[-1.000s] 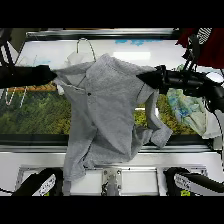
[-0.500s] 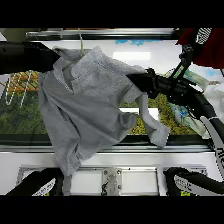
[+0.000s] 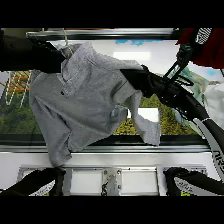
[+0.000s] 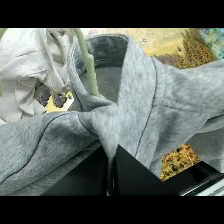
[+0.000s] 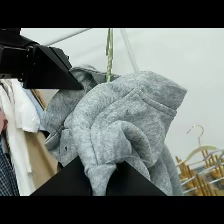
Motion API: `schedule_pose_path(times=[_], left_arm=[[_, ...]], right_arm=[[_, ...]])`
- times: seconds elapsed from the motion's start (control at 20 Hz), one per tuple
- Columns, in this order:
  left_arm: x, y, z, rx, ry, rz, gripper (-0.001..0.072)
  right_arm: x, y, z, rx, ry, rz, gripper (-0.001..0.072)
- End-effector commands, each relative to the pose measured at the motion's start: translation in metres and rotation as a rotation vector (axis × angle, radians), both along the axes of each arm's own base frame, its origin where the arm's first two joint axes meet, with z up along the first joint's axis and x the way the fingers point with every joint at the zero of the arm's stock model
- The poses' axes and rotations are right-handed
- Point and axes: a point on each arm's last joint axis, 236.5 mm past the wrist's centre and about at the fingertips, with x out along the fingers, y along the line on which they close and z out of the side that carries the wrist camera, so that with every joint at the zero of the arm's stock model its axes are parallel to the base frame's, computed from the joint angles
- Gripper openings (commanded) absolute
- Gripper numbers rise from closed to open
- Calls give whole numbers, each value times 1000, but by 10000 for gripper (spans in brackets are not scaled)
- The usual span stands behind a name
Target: Fold the clothes and pants, and hang the long-sleeved shirts on hangers.
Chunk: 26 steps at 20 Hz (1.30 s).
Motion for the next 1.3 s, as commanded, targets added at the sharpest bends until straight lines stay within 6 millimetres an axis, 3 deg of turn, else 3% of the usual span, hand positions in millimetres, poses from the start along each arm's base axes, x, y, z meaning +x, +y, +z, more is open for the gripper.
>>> schedule_pose_path(times=[0.0, 0.05, 0.1, 0.45, 0.5, 0.65, 0.7, 0.85, 0.95, 1.1, 1.25], left_arm=[[-9, 5, 9, -2, -20, 2, 233], [-11, 6, 12, -7, -28, 2, 514], [-13, 7, 17, -15, -43, 2, 569], [-25, 13, 47, -76, -141, 12, 570], [-26, 13, 49, -79, -145, 13, 555], [-27, 14, 49, -78, -146, 12, 89], [-27, 14, 49, -77, -144, 11, 13], [-25, 13, 40, -66, -123, 12, 13], [-22, 11, 29, -53, -95, 12, 13], [-17, 9, 10, -33, -53, 12, 13], [-12, 6, -9, -15, -14, 13, 13]], right_arm=[[0, -1, 4, 21, 2, -2, 8], [1, -1, 4, 21, 3, -2, 8], [0, -1, 4, 21, 2, -2, 8], [0, -1, 4, 22, 1, -1, 8], [0, -2, 5, 26, 1, -1, 8], [6, -10, 18, 83, -27, -46, 8], [9, -15, 23, 109, -34, -65, 8], [21, -35, 32, 139, -50, -125, 8], [31, -61, 43, 143, -84, -192, 9], [41, -117, 72, 143, -170, -339, 8], [41, -190, 103, 129, -268, -535, 8]])
